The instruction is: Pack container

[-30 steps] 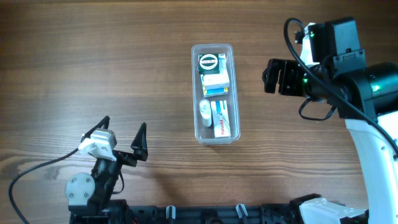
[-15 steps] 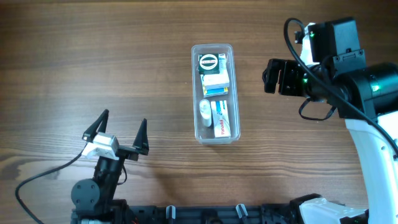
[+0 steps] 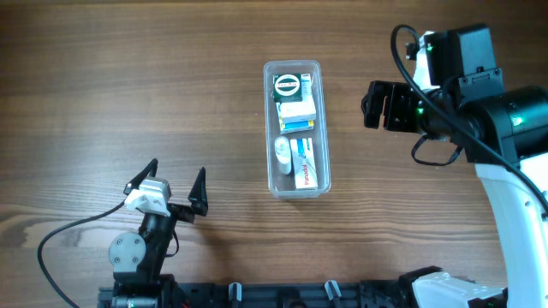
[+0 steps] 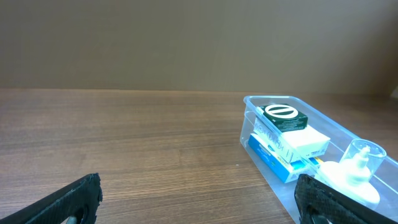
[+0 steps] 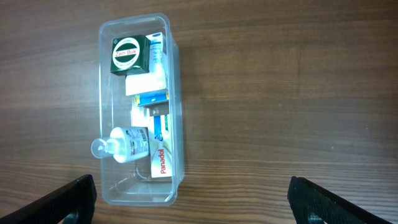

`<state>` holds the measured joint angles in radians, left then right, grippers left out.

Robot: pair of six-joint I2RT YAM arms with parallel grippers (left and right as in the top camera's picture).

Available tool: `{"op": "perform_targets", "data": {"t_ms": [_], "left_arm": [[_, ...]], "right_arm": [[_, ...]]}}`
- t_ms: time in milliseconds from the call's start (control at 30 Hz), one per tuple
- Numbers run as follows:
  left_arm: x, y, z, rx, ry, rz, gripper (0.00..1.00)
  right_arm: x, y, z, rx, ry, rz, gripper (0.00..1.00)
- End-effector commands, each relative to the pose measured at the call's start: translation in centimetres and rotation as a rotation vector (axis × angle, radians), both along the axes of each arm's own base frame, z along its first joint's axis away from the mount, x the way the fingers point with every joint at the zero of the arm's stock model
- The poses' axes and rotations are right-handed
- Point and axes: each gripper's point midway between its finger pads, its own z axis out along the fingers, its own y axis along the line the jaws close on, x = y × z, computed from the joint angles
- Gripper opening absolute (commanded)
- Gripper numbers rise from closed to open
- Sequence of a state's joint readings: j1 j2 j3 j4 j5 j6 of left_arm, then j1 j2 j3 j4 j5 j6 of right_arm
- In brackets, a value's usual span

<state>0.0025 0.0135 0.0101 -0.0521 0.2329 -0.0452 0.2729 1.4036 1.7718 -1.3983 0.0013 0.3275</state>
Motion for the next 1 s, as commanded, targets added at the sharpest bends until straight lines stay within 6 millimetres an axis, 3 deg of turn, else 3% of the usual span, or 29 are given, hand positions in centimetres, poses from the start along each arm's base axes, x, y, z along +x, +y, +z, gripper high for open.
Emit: {"op": "perform_targets", "data": {"t_ms": [0, 700, 800, 867, 967], "left_arm": [[0.0, 0.4, -0.1, 0.015, -0.005, 0.017, 1.00], [0.0, 0.4, -0.1, 0.015, -0.005, 0.017, 1.00], [0.0, 0.4, -0.1, 0.015, -0.005, 0.017, 1.00], [0.0, 0.4, -0.1, 0.015, -0.005, 0.017, 1.00], [0.0, 0.4, -0.1, 0.015, -0.005, 0.017, 1.00]], "right_arm": [[0.3, -0.2, 0.1, -0.013, -0.007, 0.004, 1.00], [0.2, -0.2, 0.2, -0.011, -0.012, 0.004, 1.00], [-1.0, -0.5, 2.0, 0.005, -0.070, 0.003, 1.00], [-2.9, -1.2, 4.3, 0.027, -0.155, -0.003, 1.00], [-5.3, -4.3, 7.2, 0.045, -0.270, -0.098, 1.00]]}}
